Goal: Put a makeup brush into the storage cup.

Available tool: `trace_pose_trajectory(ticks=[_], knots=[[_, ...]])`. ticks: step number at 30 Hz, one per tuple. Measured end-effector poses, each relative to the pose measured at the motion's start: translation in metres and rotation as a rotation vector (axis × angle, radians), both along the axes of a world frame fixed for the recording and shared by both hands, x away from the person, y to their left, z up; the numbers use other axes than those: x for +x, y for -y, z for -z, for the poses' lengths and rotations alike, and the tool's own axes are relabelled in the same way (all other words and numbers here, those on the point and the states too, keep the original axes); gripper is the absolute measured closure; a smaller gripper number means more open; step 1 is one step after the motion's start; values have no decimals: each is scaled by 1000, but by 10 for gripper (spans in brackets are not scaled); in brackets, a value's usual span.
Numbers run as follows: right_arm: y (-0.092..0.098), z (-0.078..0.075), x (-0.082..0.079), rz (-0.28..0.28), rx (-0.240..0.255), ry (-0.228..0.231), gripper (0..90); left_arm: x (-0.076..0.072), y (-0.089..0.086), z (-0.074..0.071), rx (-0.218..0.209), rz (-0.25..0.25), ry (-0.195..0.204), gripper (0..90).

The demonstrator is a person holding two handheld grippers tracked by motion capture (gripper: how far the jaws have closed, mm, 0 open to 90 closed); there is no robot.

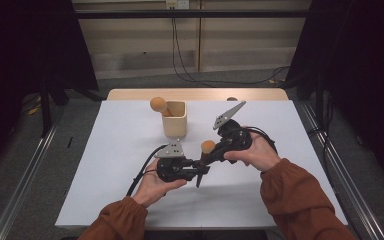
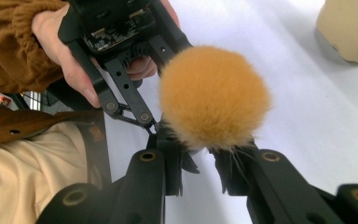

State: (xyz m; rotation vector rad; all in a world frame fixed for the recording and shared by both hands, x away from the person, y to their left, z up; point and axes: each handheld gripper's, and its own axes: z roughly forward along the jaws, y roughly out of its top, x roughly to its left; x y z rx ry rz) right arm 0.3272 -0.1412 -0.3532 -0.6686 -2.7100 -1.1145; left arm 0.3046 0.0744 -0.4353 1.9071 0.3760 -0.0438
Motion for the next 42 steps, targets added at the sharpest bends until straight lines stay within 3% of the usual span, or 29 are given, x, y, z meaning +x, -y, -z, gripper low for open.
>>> trace_pose_trajectory(ticks=[7,14,19,21,32,36,38,40,42], knots=[[-1,3,-1,1,10,8,730,3,-2,1,4,30,-20,743],[1,4,-1,6,43,14,659,5,-3,3,7,18,-23,743],[6,5,-1,46,70,24,543,6,-5,3,9,6,-21,743],[9,7,-2,70,89,35,438,7,-7,2,5,-1,-25,743],[24,23,-10,188,158,113,65,10,-18,0,-31,-52,-32,743],[28,30,-13,237,182,116,24,10,-23,-1,-36,-65,-29,743],[30,33,-15,264,176,159,14,10,-26,-3,-56,-74,-35,743],[32,37,-17,259,185,157,17,9,-28,-4,-59,-77,-28,743],[34,39,-20,299,175,185,18,9,-30,-6,-64,-84,-23,743]])
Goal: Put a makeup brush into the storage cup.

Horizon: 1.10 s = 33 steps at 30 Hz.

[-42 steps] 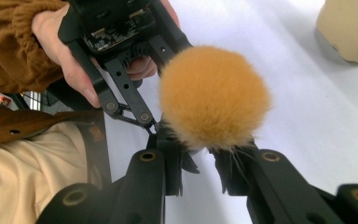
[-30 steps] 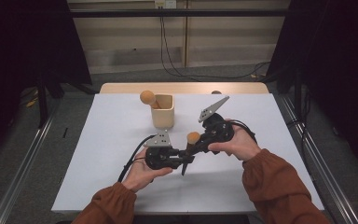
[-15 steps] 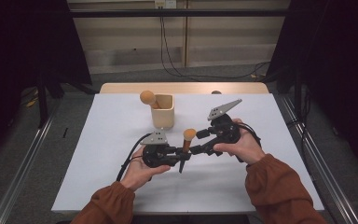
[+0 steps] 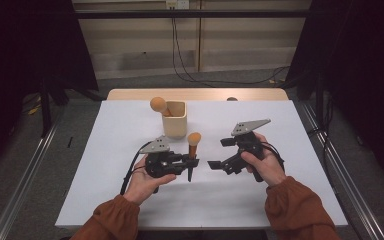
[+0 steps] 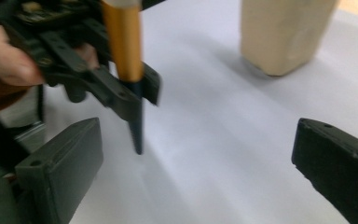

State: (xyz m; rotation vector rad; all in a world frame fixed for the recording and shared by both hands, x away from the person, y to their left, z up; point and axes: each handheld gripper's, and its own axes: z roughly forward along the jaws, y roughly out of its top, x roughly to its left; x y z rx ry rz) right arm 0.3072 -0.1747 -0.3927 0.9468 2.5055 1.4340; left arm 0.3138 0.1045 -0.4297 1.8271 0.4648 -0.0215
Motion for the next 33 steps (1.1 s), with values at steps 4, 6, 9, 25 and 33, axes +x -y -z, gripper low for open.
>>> trace_pose_trajectory(ticks=[4,6,9,25,33], knots=[[4,4,-4,21,6,25,18,-1,-5,-3,-12,-16,3,743],[7,7,-6,53,4,30,21,-1,-7,-4,-16,-22,2,743],[13,10,-10,102,18,56,15,0,-12,-5,-13,-33,5,743],[45,34,-32,289,90,177,5,8,-32,-14,-11,-90,33,743],[61,43,-47,349,117,237,4,11,-39,-18,-4,-109,44,743]])
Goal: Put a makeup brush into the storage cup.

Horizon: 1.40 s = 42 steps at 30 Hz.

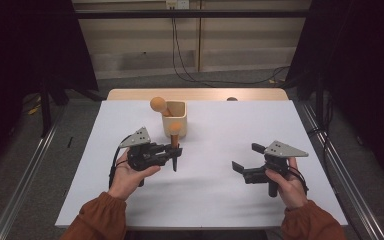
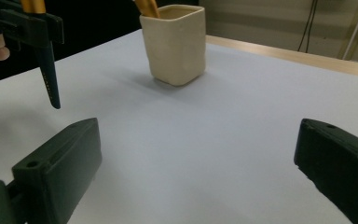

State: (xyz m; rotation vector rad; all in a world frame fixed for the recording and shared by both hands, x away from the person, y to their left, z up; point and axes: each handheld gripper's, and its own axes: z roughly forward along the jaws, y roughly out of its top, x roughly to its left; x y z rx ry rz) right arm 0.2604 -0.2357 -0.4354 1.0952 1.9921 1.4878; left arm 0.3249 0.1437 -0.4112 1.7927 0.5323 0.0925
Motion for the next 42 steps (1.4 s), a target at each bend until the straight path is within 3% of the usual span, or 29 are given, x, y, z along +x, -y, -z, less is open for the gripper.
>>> trace_pose_trajectory(ticks=[9,15,19,25,32,38,42], knots=[[22,7,-13,101,51,43,0,9,-7,-7,-13,-28,8,743],[33,8,-20,112,32,47,0,14,-9,-9,-18,-46,8,743],[38,9,-24,133,45,46,0,16,-11,-13,-18,-53,20,743],[44,10,-28,148,32,72,0,21,-13,-18,-26,-74,25,743],[52,9,-33,167,38,80,0,26,-12,-31,-29,-92,55,743],[51,12,-38,164,30,80,0,33,-6,-36,-76,-148,81,743],[52,13,-40,169,34,79,0,39,-3,-40,-66,-151,94,743]])
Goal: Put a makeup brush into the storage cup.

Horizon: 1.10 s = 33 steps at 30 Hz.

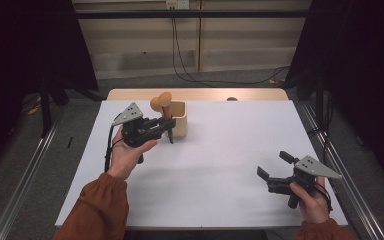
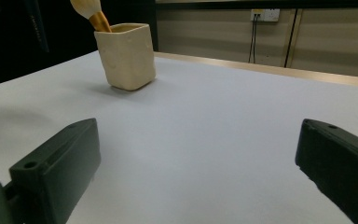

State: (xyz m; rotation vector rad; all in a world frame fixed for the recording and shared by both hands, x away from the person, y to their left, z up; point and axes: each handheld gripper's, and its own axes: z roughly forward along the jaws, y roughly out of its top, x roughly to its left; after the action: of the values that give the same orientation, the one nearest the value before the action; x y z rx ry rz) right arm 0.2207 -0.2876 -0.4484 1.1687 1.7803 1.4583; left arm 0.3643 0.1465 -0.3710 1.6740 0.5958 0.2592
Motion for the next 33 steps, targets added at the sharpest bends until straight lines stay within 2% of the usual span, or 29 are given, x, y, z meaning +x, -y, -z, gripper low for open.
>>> trace_pose_trajectory(ticks=[6,11,19,21,26,33], knots=[[1,0,0,0,15,-6,0,11,-1,-9,1,-17,9,743],[1,1,0,2,10,-1,0,22,1,-13,-26,-43,13,742],[-1,2,-1,1,10,2,0,34,11,-15,-7,-54,25,742],[0,2,-2,3,10,0,0,38,12,-17,-18,-57,25,742],[0,2,-2,5,15,5,0,50,17,-21,-1,-81,49,742],[-1,3,-2,-5,8,10,0,64,22,-17,-2,-106,44,742]])
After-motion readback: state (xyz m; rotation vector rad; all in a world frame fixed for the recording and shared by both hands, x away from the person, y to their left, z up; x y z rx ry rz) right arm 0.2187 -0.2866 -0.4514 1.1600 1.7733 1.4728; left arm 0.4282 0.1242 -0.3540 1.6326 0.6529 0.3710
